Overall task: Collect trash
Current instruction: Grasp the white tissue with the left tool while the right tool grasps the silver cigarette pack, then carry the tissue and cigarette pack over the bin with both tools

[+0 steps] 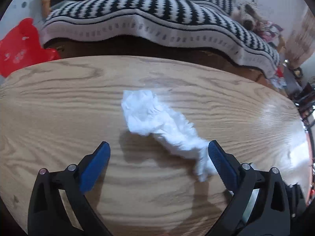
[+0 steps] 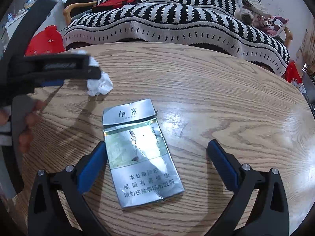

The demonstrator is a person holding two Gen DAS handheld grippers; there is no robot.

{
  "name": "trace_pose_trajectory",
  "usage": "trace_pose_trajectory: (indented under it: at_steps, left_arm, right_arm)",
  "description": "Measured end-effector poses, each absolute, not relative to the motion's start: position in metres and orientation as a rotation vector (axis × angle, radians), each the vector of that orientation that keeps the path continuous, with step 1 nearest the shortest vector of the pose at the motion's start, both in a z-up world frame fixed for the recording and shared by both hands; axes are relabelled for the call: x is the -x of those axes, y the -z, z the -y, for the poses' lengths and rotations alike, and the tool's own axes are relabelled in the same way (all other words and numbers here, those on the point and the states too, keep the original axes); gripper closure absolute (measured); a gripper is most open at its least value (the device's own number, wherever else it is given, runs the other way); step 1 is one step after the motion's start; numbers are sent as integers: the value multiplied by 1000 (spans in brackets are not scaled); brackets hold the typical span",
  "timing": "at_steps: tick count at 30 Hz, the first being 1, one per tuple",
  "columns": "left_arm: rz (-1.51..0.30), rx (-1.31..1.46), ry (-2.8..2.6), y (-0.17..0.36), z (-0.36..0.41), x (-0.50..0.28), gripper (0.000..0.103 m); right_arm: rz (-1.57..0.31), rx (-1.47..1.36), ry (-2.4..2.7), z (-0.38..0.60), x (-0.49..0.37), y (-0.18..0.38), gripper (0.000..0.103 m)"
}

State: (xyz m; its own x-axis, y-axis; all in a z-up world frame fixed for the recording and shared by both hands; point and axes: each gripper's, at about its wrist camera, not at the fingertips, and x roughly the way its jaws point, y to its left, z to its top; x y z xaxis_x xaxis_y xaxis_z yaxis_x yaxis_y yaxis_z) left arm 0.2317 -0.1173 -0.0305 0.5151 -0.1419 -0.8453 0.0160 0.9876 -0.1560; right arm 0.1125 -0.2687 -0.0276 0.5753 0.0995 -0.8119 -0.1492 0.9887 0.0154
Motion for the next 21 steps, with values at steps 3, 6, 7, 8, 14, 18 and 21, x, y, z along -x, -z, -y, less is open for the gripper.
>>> trace_pose_trajectory:
  at_steps: [3, 6, 7, 8, 14, 18, 21]
  left_arm:
    - [-1031, 118, 104, 31, 122, -237, 7]
    - [-1005, 13, 87, 35, 134, -235, 7]
    - [-991, -34, 85, 37, 140, -232, 7]
    - [-965, -79, 96, 38, 146, -228, 18]
    - [-906, -132, 146, 35, 148, -196, 81]
    - [-956, -161, 168, 29, 133, -161, 83]
    - [-928, -198, 187, 14, 127, -121, 84]
  right_arm:
    - [-946, 57, -145, 268, -113, 28, 5]
    - [-945, 54, -138, 266, -114, 28, 5]
    - [-945, 55, -142, 264, -115, 27, 6]
    - [-940, 56, -151, 262, -115, 26, 8]
    - [-914, 72, -182, 246, -108, 20, 46]
    - [-919, 43, -146, 251, -98, 18, 46]
    - [-932, -75, -140, 265, -83, 13, 47]
